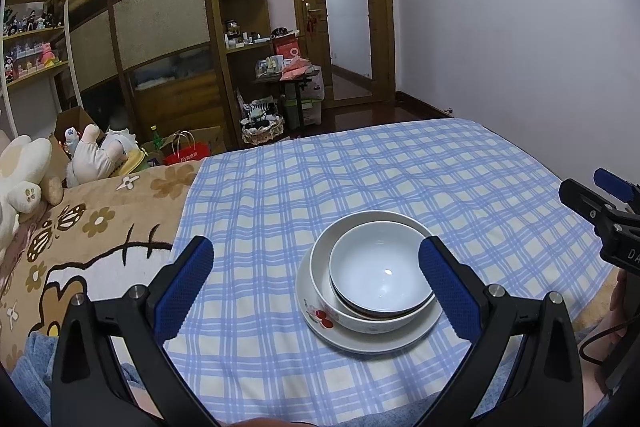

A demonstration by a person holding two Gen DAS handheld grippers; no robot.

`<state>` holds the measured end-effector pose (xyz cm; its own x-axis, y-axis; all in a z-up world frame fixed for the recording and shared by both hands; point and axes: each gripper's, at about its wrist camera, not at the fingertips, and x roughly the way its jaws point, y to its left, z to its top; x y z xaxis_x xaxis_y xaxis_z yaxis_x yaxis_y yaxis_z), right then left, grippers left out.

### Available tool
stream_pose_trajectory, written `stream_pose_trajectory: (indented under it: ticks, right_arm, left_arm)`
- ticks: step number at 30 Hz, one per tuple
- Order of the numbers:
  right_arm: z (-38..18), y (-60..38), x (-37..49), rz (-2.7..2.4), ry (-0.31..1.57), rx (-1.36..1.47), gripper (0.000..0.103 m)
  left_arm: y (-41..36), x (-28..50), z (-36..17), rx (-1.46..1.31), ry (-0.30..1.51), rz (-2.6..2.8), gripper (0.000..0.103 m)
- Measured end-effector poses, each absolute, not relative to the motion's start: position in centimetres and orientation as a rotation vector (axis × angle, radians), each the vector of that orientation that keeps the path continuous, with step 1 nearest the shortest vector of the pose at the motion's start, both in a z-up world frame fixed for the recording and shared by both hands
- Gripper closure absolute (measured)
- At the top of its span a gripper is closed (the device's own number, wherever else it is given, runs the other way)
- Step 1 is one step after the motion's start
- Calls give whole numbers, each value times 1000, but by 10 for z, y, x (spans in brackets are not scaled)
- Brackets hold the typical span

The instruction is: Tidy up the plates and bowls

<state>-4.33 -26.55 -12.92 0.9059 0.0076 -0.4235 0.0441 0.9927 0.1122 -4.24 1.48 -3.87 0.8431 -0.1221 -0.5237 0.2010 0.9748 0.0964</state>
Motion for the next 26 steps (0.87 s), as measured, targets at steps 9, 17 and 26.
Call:
stream_pose_trajectory:
  ticks: [9,17,26]
  right_arm:
    - [-129,-268,-43,-24,437,121,0]
    - [-129,-269,-43,-27,436,121,0]
    - [-130,-270,-43,-28,436,121,0]
  left_arm:
    - [14,-43,-41,154,552,-175,2]
    - [13,-43,-41,152,553,-175,2]
    - [13,-42,-41,155,553,-176,2]
